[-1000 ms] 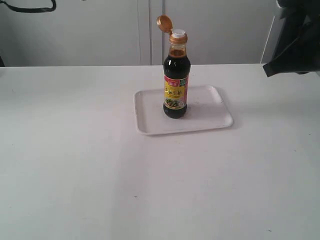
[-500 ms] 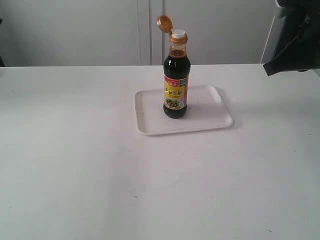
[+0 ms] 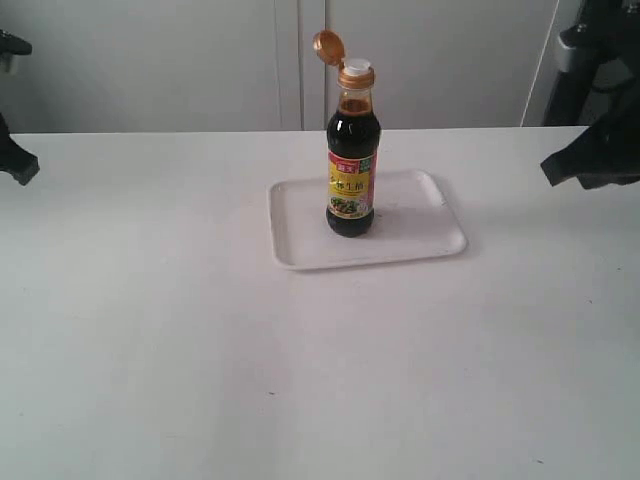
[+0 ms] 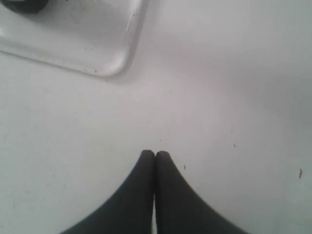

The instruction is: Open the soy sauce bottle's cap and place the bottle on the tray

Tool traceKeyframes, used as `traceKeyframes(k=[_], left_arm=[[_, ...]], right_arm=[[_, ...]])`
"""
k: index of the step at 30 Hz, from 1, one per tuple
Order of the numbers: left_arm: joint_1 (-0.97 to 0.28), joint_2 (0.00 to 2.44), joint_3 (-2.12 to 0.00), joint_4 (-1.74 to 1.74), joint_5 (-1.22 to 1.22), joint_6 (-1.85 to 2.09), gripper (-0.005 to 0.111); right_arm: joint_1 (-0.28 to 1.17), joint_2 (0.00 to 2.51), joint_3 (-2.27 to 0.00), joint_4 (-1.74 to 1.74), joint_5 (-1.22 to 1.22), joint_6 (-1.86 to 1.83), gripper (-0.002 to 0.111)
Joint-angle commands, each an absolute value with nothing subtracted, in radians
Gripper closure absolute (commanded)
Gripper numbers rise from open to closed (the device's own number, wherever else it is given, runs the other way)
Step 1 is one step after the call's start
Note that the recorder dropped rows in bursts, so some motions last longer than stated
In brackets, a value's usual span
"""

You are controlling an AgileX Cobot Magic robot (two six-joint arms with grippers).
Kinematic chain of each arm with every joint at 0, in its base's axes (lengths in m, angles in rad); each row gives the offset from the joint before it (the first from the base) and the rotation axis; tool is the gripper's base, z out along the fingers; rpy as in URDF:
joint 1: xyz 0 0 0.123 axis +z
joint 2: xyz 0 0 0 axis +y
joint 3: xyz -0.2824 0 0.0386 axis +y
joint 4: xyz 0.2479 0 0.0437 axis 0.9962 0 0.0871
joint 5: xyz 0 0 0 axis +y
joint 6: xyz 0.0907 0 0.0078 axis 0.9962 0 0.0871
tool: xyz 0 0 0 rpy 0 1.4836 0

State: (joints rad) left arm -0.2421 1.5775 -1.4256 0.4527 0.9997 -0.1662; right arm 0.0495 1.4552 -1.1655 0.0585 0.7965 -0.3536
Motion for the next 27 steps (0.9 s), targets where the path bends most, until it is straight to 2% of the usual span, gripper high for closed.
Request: traceKeyframes(k=[1,6,17,27], left_arm=[[-0.242,1.503,-1.381,0.347,1.013,-0.157,0.107],[-0.242,1.419,-1.269,0.319,0.951,-0.157,0.107],[-0.242,1.194,-0.975,0.313,0.720,-0.218,0.107],[-0.242,1.000,-0.799,0.315,0.592,-0.265,0.107]], right_arm=[[0.048,1.439,-1.165,0.037,0.872,-0.306,0.108],[0.048,1.393,-1.142,0.047,0.869,-0.306,0.108],[0.050,1.180,-0.931,0.094,0.572,-0.291,0.108],[0.050,0.936,-0.731,0.112,0.391,-0.293,0.108]])
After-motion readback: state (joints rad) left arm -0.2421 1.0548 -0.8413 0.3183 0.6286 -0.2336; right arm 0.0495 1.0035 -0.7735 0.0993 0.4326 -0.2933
